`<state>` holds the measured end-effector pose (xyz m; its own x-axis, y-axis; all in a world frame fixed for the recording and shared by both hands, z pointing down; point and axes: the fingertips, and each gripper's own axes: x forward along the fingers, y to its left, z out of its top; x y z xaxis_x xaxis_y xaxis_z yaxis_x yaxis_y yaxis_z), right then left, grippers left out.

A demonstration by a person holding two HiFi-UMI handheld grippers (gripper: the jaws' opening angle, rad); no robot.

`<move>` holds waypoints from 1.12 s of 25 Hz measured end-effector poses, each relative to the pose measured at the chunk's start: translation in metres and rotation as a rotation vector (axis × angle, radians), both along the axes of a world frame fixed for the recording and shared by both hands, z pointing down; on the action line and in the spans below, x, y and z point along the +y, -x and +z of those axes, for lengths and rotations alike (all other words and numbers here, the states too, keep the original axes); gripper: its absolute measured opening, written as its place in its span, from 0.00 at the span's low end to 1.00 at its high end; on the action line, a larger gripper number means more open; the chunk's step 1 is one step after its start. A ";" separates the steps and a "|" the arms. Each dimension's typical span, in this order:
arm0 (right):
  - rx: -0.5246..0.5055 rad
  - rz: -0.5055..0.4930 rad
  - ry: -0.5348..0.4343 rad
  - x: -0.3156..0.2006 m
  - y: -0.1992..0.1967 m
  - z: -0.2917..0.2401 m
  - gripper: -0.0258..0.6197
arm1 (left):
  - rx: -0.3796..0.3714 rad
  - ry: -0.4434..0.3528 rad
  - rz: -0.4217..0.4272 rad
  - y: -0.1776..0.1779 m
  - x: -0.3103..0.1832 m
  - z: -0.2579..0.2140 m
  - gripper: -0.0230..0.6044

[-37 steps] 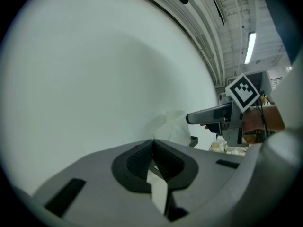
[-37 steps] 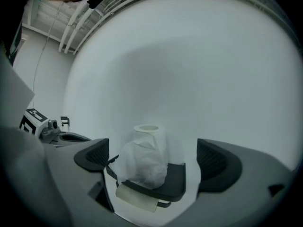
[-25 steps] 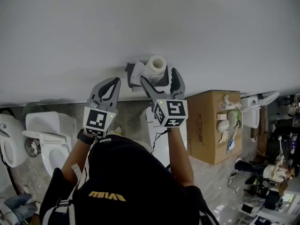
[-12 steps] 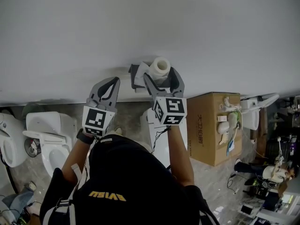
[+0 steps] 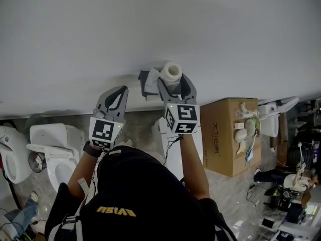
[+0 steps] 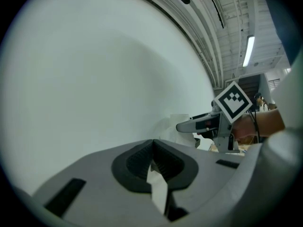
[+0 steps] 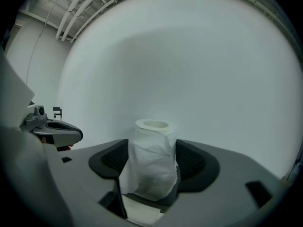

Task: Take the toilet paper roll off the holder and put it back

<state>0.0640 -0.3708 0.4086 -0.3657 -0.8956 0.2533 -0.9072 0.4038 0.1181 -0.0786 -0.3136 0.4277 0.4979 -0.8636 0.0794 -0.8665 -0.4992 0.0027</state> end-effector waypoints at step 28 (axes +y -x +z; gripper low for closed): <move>-0.006 0.065 -0.018 -0.004 -0.017 -0.006 0.43 | -0.002 0.006 0.024 0.002 0.005 0.006 0.05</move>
